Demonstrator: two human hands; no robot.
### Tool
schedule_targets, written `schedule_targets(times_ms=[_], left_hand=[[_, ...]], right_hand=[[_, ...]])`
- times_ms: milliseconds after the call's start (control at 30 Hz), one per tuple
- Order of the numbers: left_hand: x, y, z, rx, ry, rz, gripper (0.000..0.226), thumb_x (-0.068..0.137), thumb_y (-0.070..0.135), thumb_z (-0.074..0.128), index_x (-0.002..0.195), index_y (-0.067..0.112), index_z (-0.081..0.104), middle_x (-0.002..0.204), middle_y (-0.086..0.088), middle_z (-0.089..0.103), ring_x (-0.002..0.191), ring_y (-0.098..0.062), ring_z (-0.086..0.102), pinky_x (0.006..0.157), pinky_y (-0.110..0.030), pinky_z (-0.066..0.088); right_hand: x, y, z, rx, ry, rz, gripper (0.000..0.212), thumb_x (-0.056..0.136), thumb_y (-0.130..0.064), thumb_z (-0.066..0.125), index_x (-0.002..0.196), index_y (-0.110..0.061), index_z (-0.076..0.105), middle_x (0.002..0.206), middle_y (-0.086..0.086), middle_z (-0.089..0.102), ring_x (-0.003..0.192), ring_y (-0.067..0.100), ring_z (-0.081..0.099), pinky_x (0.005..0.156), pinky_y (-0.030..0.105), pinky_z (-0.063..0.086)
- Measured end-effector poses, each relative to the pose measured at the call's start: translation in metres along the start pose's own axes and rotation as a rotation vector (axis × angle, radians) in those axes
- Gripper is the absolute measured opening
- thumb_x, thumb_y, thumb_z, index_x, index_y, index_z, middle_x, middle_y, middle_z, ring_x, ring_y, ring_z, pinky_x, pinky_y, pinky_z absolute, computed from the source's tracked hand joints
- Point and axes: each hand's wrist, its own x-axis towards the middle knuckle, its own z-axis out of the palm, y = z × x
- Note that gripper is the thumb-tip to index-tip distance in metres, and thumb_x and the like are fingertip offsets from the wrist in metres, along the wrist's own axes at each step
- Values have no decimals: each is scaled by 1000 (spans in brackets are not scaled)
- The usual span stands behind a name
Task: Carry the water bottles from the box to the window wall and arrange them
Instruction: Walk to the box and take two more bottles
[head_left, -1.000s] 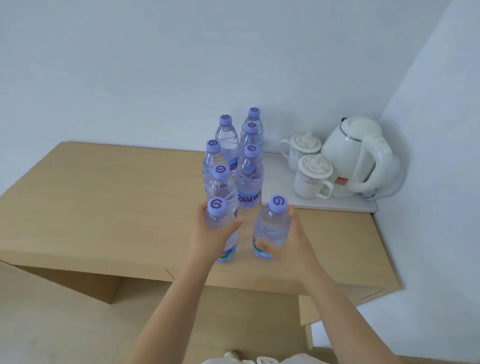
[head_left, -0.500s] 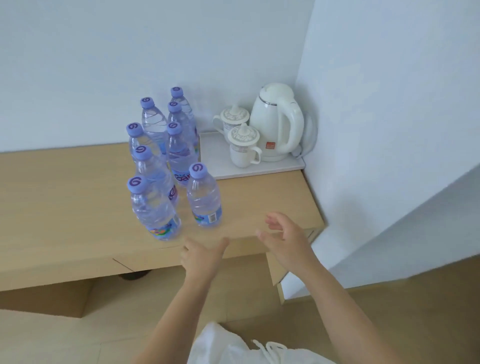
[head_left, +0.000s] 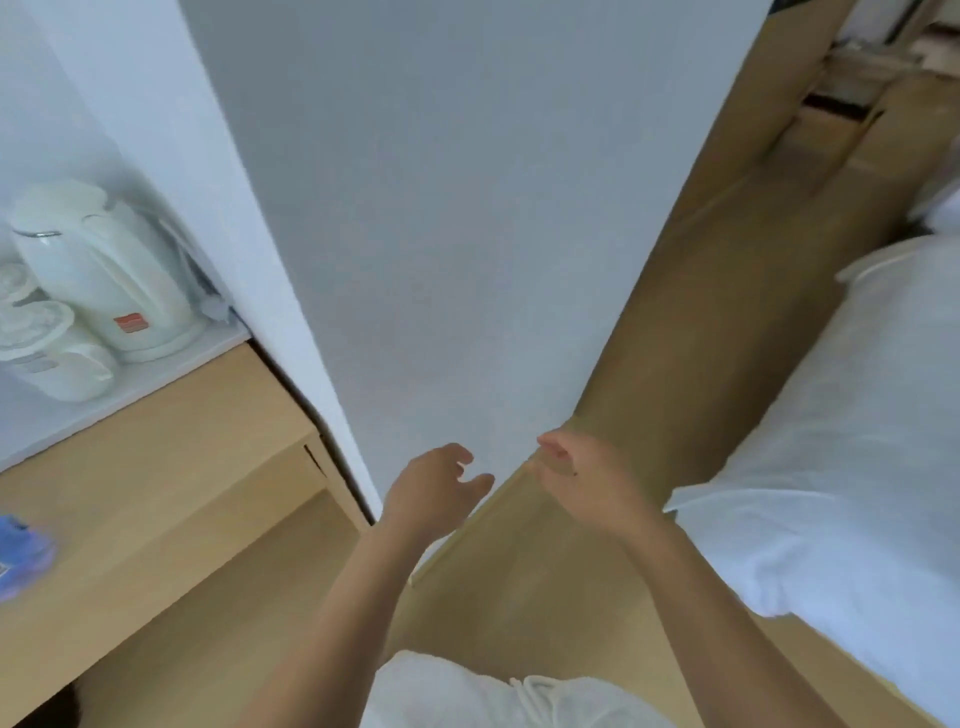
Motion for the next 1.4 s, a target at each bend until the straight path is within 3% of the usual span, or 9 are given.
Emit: schedule_targets(times_ms=[233, 333, 433, 600, 800, 900, 1400], left_hand=[[57, 101, 42, 100, -79, 246, 42, 87, 45, 58, 125, 26, 54, 121, 8, 58, 111, -11, 53, 86, -22, 37], [86, 135, 56, 144, -107, 328, 43, 88, 45, 57, 126, 26, 53, 122, 8, 56, 109, -11, 53, 86, -23, 38], [120, 170, 68, 162, -188, 405, 35, 89, 43, 57, 119, 24, 56, 106, 11, 55, 99, -10, 52, 82, -23, 38], [193, 241, 83, 186, -246, 510, 38, 89, 43, 58, 120, 21, 56, 102, 11, 53, 93, -8, 50, 80, -23, 37], [295, 337, 82, 239, -250, 569, 39, 92, 38, 54, 126, 20, 53, 120, 5, 56, 97, -15, 58, 84, -26, 43], [336, 378, 88, 261, -283, 593, 40, 92, 36, 54, 129, 19, 52, 125, 3, 56, 111, -16, 55, 90, -27, 42], [508, 564, 164, 311, -365, 613, 43, 92, 37, 56, 132, 22, 50, 130, 3, 56, 118, -15, 53, 96, -34, 45]], right_hand=[[-4, 76, -76, -72, 155, 232, 39, 93, -36, 51, 128, -19, 50, 128, -2, 54, 115, 16, 53, 95, 34, 44], [8, 100, -94, -101, 172, 295, 42, 94, -36, 50, 131, -17, 48, 131, -1, 52, 115, 16, 51, 95, 29, 42], [28, 120, -114, -121, 190, 334, 42, 94, -37, 49, 131, -17, 47, 132, -1, 51, 117, 15, 50, 94, 26, 38], [86, 156, -168, -145, 247, 377, 46, 94, -41, 48, 134, -20, 45, 137, -3, 48, 124, 15, 46, 100, 29, 37], [176, 199, -243, -152, 270, 427, 49, 94, -44, 46, 136, -21, 43, 140, -4, 46, 128, 15, 43, 105, 32, 36], [213, 223, -272, -138, 302, 476, 49, 93, -44, 48, 136, -21, 44, 139, -3, 47, 126, 15, 45, 102, 29, 37], [365, 363, -418, -97, 285, 528, 47, 94, -40, 49, 135, -18, 45, 139, 1, 46, 127, 19, 43, 101, 33, 38]])
